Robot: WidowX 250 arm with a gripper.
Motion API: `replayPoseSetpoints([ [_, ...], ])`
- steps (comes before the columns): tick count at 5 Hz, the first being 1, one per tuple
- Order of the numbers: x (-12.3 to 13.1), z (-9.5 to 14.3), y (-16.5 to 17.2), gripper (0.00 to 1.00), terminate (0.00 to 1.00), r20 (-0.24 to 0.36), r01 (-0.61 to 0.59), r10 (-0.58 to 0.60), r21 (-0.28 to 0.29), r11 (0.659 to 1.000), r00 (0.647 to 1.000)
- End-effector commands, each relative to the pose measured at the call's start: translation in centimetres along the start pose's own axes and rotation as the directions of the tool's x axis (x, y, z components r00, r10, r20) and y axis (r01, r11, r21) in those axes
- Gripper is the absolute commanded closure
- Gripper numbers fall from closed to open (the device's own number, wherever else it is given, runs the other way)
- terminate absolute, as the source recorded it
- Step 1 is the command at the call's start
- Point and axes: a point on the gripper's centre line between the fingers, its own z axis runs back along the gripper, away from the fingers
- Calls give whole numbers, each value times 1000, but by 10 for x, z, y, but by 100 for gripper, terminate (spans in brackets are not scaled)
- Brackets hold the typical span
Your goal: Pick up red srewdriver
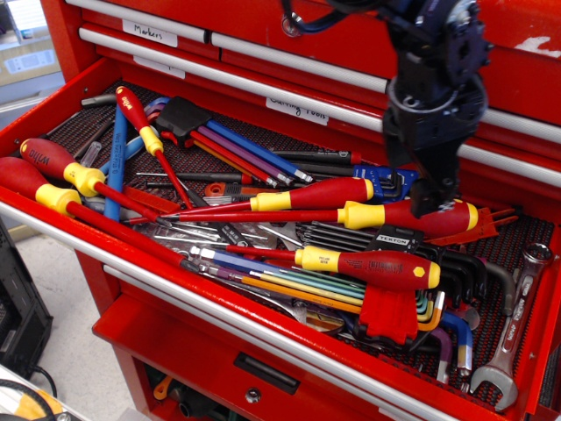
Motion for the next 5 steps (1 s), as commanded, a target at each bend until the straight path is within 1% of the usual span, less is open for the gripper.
replayPoseSetpoints([
  [1, 10, -9, 13, 0, 0, 92, 17, -15, -20, 1000, 996],
  [2, 10, -20, 13, 0, 0, 105, 10, -6, -36, 999, 994],
  [3, 10, -28, 7, 0, 0, 138, 7, 1, -60, 998, 990],
  [4, 14, -44, -3, 0, 0, 169, 11, -2, -53, 999, 986],
  [5, 14, -60, -7, 0, 0, 200, 6, 8, -69, 998, 980],
])
